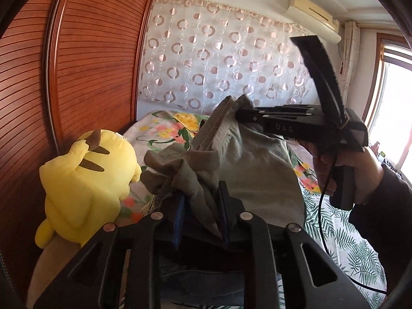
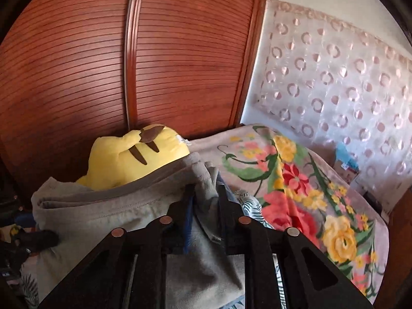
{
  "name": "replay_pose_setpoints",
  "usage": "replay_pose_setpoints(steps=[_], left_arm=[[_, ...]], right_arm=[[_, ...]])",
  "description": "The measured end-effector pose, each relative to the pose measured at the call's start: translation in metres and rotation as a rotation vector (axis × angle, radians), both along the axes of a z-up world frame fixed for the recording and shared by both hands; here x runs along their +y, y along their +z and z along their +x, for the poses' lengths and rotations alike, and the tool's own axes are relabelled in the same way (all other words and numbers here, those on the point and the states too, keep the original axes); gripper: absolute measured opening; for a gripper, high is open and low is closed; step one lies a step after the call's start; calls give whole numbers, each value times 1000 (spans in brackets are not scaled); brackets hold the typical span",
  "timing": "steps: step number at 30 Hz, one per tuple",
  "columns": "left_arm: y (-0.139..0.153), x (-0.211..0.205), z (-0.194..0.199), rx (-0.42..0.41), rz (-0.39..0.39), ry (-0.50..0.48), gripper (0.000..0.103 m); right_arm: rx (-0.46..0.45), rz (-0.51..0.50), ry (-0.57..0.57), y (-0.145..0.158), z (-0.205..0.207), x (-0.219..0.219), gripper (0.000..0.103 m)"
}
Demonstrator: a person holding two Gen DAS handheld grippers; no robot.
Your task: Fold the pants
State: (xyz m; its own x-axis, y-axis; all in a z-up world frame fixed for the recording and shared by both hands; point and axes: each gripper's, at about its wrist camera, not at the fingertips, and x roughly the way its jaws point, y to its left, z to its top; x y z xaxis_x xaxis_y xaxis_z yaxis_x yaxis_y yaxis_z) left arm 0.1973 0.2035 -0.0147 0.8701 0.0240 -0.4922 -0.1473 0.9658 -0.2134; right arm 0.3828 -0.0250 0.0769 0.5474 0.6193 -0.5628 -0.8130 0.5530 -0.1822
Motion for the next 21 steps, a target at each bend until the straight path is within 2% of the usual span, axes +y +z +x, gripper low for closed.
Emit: replay_pose_setpoints(steps=[3, 4, 6, 11, 13, 15, 16, 21], left_arm=[[1, 0, -7, 2, 0, -2, 36], [3, 1, -8, 0, 5, 0, 37], [6, 1, -12, -10, 5, -5, 45], [14, -3, -15, -3, 64, -11, 49], [16, -5, -17, -3, 81, -14, 57], [19, -9, -21, 0, 101, -21, 73], [19, -11, -24, 2, 110, -23, 77], [19, -21, -29, 38, 156, -48, 84]], right_arm=[[17, 64, -19, 11, 1, -16, 31], [26, 77, -28, 13, 2, -22, 31], [43, 95, -41, 15, 4, -33, 33], [62, 126, -69, 4, -11, -49, 34], [71, 138, -61, -2, -21, -50, 35], [76, 145, -63, -6, -29, -54, 35], [78, 149, -68, -7, -31, -56, 35], [78, 177, -86, -5, -54, -71, 35]])
